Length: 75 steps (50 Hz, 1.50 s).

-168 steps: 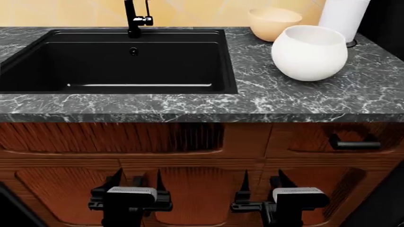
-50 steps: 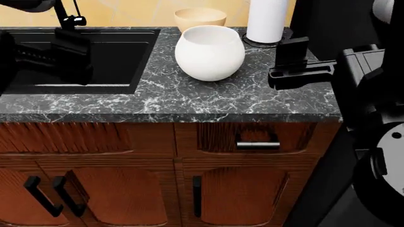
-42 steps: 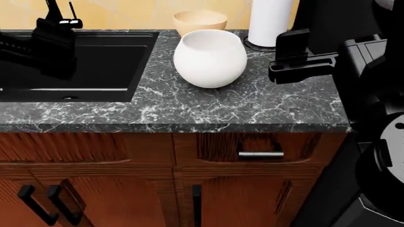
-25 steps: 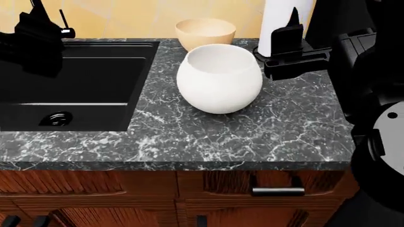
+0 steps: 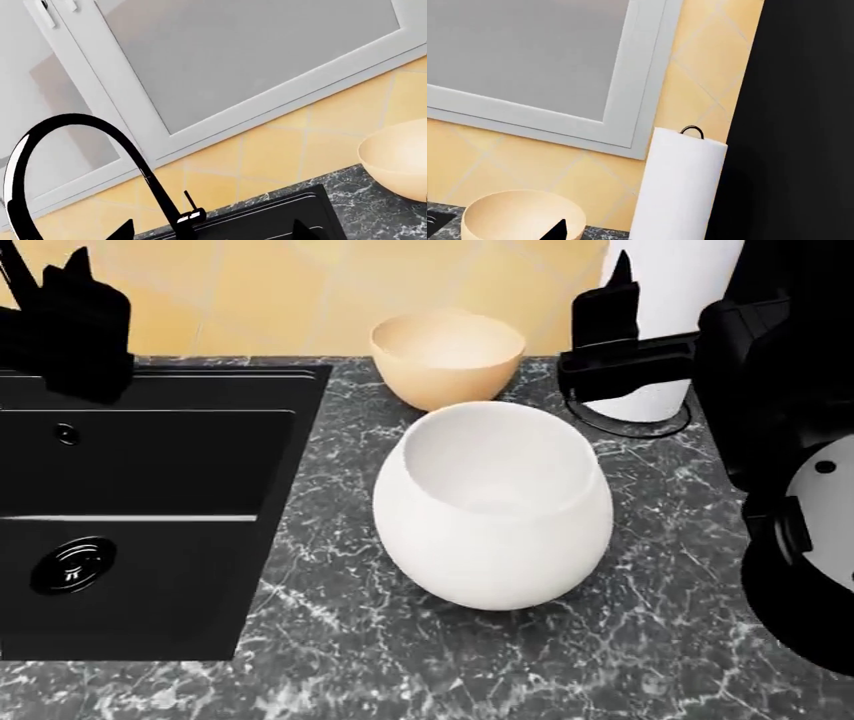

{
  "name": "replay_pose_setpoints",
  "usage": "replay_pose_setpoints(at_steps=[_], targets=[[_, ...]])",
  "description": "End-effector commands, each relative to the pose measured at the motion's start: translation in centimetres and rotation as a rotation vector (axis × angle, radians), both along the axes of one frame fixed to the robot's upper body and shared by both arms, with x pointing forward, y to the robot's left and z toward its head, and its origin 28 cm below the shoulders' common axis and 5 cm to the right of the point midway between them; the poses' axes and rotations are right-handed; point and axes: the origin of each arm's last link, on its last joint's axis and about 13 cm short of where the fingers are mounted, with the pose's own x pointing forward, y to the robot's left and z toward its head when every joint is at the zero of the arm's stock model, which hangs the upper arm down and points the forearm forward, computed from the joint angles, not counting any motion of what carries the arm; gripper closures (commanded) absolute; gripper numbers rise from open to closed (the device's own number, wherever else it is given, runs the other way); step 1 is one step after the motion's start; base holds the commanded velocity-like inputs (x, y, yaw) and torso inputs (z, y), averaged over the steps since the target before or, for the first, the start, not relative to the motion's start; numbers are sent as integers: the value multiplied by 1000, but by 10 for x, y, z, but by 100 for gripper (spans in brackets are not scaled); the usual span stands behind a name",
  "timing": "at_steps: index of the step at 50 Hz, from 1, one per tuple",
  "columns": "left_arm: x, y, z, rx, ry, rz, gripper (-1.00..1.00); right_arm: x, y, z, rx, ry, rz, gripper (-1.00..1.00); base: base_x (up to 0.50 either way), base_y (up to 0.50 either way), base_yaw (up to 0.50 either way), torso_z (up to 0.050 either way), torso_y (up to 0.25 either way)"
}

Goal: Stack the bowls in the sink.

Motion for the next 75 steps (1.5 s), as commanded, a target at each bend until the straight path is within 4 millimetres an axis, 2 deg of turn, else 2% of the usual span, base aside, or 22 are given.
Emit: replay_pose_setpoints(at_steps=[1, 21, 27, 34, 39, 43, 48, 57, 65, 75], targets=[[0, -1, 0, 4, 5, -4, -100, 1, -1, 0, 15, 20, -12, -100, 500, -203, 0, 0, 0], [-1, -1, 0, 6, 6, -8, -100, -2, 0, -1, -19, 21, -11, -100, 494, -208, 0, 0, 2], [-1, -1, 1, 6, 6, -7, -100, -5, 2, 0, -42, 15, 2, -100, 5, 0, 0, 0, 0], [-2, -1, 2, 5, 5, -3, -100, -17, 3, 17, -44, 10, 33, -100, 0, 0, 0, 0, 0], [-3, 0, 3, 6, 3, -2, -100, -34, 3, 40, -97, 14, 21, -100, 0, 0, 0, 0, 0], [-4, 0, 4, 5, 1, -2, -100, -49, 7, 59, -179, 70, 26, -100, 0, 0, 0, 0, 0], [-5, 1, 5, 5, 0, -2, -100, -57, 9, 74, -92, 259, 66, -100, 0, 0, 0, 0, 0], [-7, 1, 5, 6, -3, -2, -100, -65, 11, 86, -91, 500, 110, -100, 0, 0, 0, 0, 0], [-7, 1, 4, 7, -1, 1, -100, -59, 15, 83, -81, 606, 109, -100, 0, 0, 0, 0, 0], [-6, 2, 1, 5, 4, 1, -100, -45, 22, 62, -106, 708, 137, -100, 0, 0, 0, 0, 0]])
